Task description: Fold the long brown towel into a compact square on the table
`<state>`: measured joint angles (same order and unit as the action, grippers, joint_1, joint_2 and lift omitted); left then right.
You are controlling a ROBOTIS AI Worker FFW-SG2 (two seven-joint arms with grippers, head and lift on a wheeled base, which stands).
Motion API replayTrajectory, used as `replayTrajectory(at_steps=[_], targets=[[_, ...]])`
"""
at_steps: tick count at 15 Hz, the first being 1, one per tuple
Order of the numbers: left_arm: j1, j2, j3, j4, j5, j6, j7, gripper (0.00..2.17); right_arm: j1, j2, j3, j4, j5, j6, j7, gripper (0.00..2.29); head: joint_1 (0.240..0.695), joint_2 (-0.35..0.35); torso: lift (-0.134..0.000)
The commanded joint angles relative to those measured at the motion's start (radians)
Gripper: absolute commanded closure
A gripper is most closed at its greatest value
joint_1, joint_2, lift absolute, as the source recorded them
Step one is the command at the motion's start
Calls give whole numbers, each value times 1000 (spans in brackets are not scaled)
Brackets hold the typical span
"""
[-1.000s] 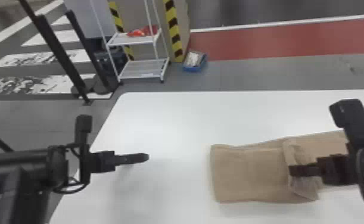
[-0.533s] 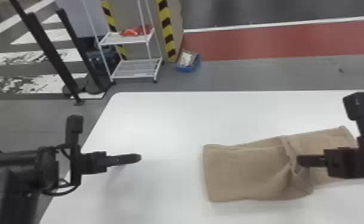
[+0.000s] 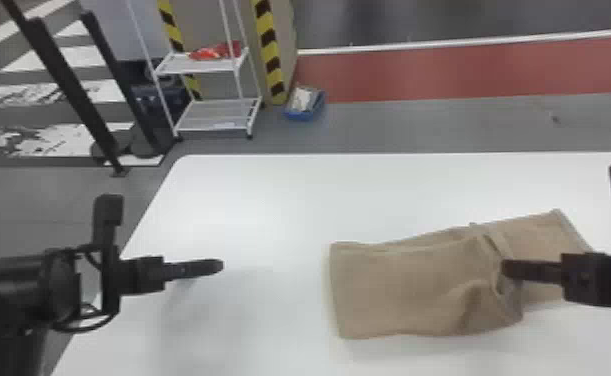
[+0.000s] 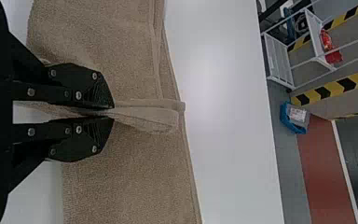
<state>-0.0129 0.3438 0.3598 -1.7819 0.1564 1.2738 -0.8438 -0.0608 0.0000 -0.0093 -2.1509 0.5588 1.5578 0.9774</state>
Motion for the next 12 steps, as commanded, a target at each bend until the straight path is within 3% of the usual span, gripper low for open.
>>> replayTrajectory(at_steps=[1,12], targets=[[-4,0,-13,2,0,-1,2,66,12,-3,-5,6,15,14,17,113,695,191,-124],[-1,-2,-13,2,-9,-1,-1,66,12,-15,-14,59,27,14,18,90,695,172,-124]])
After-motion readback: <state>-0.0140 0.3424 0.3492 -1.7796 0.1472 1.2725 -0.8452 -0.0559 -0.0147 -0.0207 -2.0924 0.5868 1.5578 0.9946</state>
